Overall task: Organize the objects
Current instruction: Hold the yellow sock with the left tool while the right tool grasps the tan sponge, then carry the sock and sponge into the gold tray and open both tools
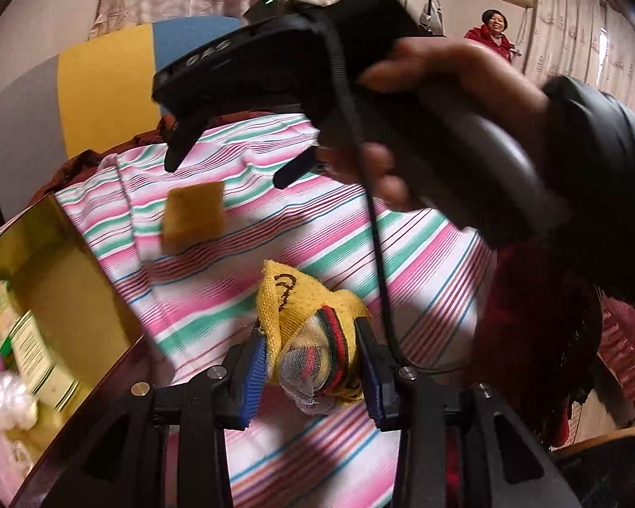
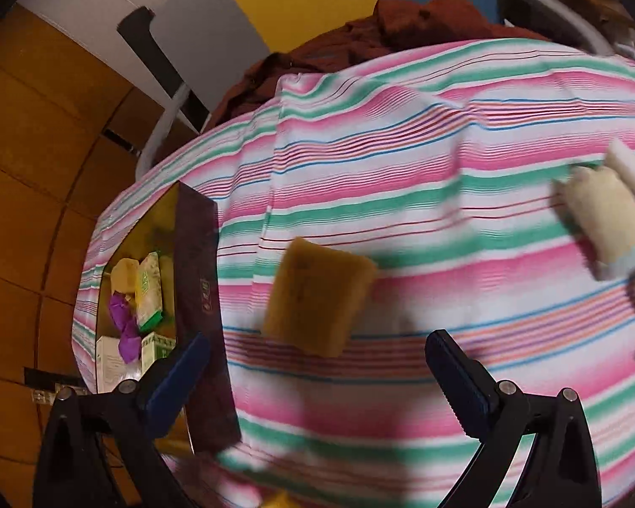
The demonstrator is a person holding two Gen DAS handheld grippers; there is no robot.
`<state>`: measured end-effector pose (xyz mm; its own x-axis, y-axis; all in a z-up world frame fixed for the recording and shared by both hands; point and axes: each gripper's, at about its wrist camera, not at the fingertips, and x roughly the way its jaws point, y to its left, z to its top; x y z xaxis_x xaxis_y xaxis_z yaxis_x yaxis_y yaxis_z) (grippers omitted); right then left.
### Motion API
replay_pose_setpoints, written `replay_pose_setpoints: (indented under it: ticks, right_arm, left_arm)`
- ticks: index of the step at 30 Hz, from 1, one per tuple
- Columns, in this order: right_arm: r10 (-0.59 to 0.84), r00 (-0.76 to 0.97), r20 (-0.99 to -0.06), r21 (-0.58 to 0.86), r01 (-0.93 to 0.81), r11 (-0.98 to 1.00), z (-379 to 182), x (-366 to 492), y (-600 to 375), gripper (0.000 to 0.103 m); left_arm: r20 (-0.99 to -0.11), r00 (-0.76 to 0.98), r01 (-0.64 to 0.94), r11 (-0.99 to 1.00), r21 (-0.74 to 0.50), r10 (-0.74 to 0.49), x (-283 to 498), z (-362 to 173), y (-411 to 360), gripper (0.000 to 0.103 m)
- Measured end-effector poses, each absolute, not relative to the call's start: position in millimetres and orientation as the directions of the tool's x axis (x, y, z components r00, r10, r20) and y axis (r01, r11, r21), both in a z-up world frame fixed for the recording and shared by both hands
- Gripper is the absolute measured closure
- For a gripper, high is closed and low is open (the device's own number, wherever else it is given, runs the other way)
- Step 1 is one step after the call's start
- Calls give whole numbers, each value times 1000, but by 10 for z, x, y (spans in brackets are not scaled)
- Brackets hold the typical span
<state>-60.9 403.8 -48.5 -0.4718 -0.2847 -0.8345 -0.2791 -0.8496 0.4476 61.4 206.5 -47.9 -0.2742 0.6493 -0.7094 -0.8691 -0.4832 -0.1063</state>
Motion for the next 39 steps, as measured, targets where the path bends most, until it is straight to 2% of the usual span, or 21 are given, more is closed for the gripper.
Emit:
replay_pose_setpoints:
  ticks: [5, 6, 7, 8, 9, 10, 16, 22, 26, 32, 39]
  right_arm:
    - [-266, -428, -864, 419, -317, -851, -643, -899, 3881, 1]
    - [-264, -412, -872, 410, -320, -854, -687, -938, 3855, 9]
    - [-262, -393, -881, 398, -320, -860, -733, -968, 3826, 29]
    - [-264, -389, -883, 395, -312, -864, -751, -980, 3813, 40]
    - [-252, -390, -886, 383, -307, -871, -753, -964, 3812, 58]
    - [-236, -389, -891, 367, -307, -878, -746, -927, 3830, 63]
    - [-220, -456, -862, 359, -244, -901, -454, -550, 3990, 71]
    - [-157, -525, -836, 318, -230, -920, -191, -160, 4189, 72]
    - [-160, -568, -807, 346, -236, -908, -98, 9, 4283, 72]
    - [-201, -611, -765, 379, -175, -909, 64, 20, 4098, 72]
    - [-284, -599, -749, 379, -35, -925, 172, -276, 3464, 72]
  left_arm:
    - [-700, -301, -849, -517, -113, 648, 574, -437, 1893, 65]
    - [-702, -301, -846, -521, -116, 645, 562, -439, 1876, 65]
    - [-704, -301, -844, -524, -118, 643, 558, -442, 1863, 65]
    - [-704, -302, -844, -524, -116, 643, 555, -443, 1860, 65]
    - [-705, -300, -847, -519, -114, 643, 571, -447, 1854, 65]
    - [-706, -299, -849, -517, -111, 642, 583, -450, 1854, 65]
    - [-691, -303, -849, -515, -117, 656, 586, -415, 1817, 65]
    - [-675, -310, -843, -522, -131, 669, 572, -349, 1771, 65]
    - [-646, -328, -825, -542, -159, 689, 525, -201, 1660, 65]
    - [-584, -411, -724, -640, -257, 700, 232, 104, 1249, 65]
    - [-565, -571, -552, -788, -273, 596, -229, 254, 740, 65]
